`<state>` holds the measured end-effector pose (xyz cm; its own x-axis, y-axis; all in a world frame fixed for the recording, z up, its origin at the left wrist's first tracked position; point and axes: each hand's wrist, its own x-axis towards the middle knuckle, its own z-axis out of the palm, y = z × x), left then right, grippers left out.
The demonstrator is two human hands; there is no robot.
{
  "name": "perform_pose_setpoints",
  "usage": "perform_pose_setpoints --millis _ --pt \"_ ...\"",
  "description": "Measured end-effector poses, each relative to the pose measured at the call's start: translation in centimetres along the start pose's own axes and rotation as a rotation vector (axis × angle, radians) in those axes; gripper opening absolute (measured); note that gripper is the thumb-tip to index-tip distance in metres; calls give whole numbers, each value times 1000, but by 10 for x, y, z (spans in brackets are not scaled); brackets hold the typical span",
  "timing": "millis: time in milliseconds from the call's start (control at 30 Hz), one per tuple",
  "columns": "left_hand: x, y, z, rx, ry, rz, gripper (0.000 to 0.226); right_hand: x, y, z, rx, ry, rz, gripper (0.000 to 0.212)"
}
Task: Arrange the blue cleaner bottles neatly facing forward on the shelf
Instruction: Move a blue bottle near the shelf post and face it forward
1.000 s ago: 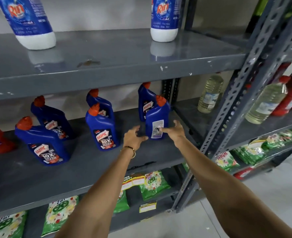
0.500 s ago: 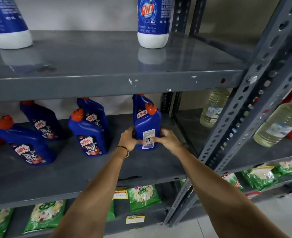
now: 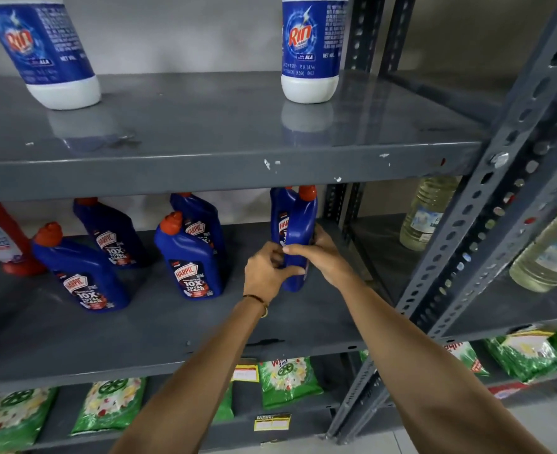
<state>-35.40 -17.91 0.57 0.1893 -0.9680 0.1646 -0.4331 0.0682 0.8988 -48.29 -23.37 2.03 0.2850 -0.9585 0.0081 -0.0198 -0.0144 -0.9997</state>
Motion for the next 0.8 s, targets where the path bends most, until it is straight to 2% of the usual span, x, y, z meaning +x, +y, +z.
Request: perform_pose_setpoints --millis 67,100,167,200,267,333,500,667,800 --pt "7 -4 -16 -261 -200 -135 40 -2 -2 -9 42 -86 0 53" --pt "11 -6 -22 -319 -285 -204 50 -3 -2 -13 78 -138 12 49" --pt "16 -10 -29 -318 -437 -292 69 -3 -4 -17 168 -229 46 46" --pt "18 -11 -30 -339 -521 -309 70 -3 -4 -18 203 -266 61 46" --pt "19 -13 -29 -428 -680 -331 58 -2 -5 -20 239 -334 69 46" --pt "19 -14 -27 -500 -748 -361 47 -3 -7 -22 259 -387 79 44" --pt "20 -15 -19 -531 -655 -382 44 -4 -6 -27 312 -400 90 52" --pt "20 -17 2 -468 -253 -400 49 -4 -4 -34 326 -217 36 46" --pt "22 -22 11 -271 -44 -364 62 -4 3 -38 284 -190 49 51"
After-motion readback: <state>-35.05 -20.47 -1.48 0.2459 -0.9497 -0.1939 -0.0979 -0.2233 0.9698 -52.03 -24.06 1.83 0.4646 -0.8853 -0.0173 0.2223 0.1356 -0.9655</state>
